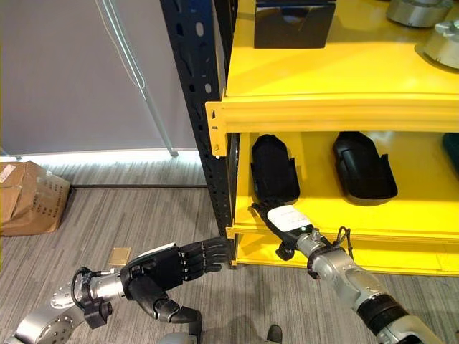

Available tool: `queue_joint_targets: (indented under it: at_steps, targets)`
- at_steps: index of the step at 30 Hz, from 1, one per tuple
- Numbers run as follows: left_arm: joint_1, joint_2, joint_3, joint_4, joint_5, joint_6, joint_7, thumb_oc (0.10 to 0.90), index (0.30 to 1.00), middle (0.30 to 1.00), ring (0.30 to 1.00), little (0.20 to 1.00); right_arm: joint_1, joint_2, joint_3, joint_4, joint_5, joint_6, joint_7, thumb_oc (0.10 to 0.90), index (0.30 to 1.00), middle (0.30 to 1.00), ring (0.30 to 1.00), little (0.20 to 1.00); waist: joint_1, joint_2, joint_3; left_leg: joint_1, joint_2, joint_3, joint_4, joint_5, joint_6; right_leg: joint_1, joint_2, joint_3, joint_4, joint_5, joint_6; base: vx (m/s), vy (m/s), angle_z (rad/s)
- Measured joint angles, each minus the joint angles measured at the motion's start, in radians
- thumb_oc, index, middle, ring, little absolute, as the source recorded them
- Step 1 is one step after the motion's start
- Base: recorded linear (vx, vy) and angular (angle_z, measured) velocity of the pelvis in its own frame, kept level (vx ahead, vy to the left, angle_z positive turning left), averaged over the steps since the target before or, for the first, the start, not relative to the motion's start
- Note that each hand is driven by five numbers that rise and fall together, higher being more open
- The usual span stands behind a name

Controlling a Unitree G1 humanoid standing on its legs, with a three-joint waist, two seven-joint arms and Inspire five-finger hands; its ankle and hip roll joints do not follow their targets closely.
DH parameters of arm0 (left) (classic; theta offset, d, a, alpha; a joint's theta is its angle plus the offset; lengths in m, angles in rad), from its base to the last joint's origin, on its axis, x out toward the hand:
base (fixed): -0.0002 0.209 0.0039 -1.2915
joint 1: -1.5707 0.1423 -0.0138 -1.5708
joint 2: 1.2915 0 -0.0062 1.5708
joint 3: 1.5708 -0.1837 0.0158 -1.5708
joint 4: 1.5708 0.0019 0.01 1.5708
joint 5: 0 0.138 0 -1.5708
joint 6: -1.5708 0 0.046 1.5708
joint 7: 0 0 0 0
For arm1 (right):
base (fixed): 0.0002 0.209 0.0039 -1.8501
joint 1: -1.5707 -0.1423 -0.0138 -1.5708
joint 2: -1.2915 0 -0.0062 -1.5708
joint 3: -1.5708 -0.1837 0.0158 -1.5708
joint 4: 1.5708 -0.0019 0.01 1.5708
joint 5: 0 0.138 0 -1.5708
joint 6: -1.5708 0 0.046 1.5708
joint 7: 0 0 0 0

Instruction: Move parts from the plastic box to the shelf.

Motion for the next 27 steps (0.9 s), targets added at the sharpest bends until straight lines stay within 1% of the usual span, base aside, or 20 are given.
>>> queue_joint_targets:
  at_steps: [8,12,15,16,17,19,22,27]
  targets:
    - [-0.003,-0.001,-0.001,0.001,0.001,0.001,-0.02,0.9,1.0,1.0,1.0,1.0,-0.007,0.005,0.003,0.008,0.0,-0.009,-0.011,0.9,1.0,1.0,1.0,1.0,0.001,0.001,0.0,0.0,0.0,-0.001,0.0,0.0,0.0,0.002,0.0,-0.001,0.0,0.0,0.0,0.0,0.0,0.0]
    - [-0.019,-0.006,-0.001,0.003,0.002,0.02,-0.021,0.9,1.0,1.0,1.0,1.0,-0.06,0.032,0.027,0.099,-0.001,-0.01,-0.035,0.9,1.0,1.0,1.0,1.0,0.01,0.002,0.0,0.008,0.0,-0.003,0.0,0.0,-0.001,0.01,0.0,-0.003,0.0,0.0,0.0,0.0,0.0,0.0]
    - [-0.02,-0.006,-0.002,0.003,0.003,0.021,-0.022,0.9,1.0,1.0,1.0,1.0,-0.067,0.038,0.028,0.127,-0.001,0.002,-0.054,0.9,1.0,1.0,1.0,1.0,0.027,0.003,0.0,0.013,0.0,-0.004,0.0,0.0,-0.001,0.015,0.0,-0.004,0.0,-0.001,0.0,0.0,0.0,0.0]
    - [-0.02,-0.006,-0.004,0.004,0.004,0.023,-0.022,0.9,1.0,1.0,1.0,1.0,-0.104,0.046,0.06,0.177,-0.001,0.007,-0.07,0.9,1.0,1.0,1.0,1.0,0.032,0.003,0.0,0.013,-0.001,-0.005,0.0,0.001,-0.001,0.017,0.0,-0.004,0.0,-0.002,0.0,0.01,-0.011,0.04]
    - [-0.033,-0.006,-0.01,0.004,0.004,0.036,-0.023,0.9,1.0,1.0,1.0,1.0,-0.13,0.052,0.069,0.216,0.0,0.01,-0.075,0.9,1.0,1.0,1.0,1.0,0.039,0.005,0.0,0.015,-0.001,-0.006,0.0,0.002,-0.002,0.02,0.0,-0.006,0.0,-0.001,0.0,0.01,-0.01,0.04]
    - [-0.049,-0.006,-0.015,0.005,0.005,0.041,-0.032,0.9,1.0,1.0,1.0,1.0,-0.151,0.053,0.074,0.246,0.0,0.014,-0.075,0.9,1.0,1.0,1.0,1.0,0.051,0.008,0.0,0.018,-0.001,-0.009,0.0,0.002,-0.003,0.024,0.0,-0.009,0.0,-0.002,0.0,0.0,-0.001,0.05]
    - [-0.05,-0.006,-0.023,0.006,0.006,0.042,-0.038,0.9,1.0,1.0,1.0,1.0,-0.178,0.054,0.092,0.27,0.0,0.029,-0.077,0.9,1.0,1.0,1.0,1.0,0.056,0.012,0.001,0.017,-0.003,-0.014,0.0,0.002,-0.003,0.027,-0.001,-0.014,0.0,-0.004,0.0,0.0,0.001,0.06]
    - [-0.055,-0.006,-0.033,0.006,0.007,0.044,-0.04,0.9,1.0,1.0,1.0,1.0,-0.213,0.071,0.106,0.315,0.001,0.036,-0.09,0.9,1.0,1.0,1.0,1.0,0.054,0.018,0.002,0.016,-0.005,-0.025,0.0,0.003,-0.004,0.032,-0.002,-0.024,0.0,-0.005,0.001,0.0,0.001,0.05]
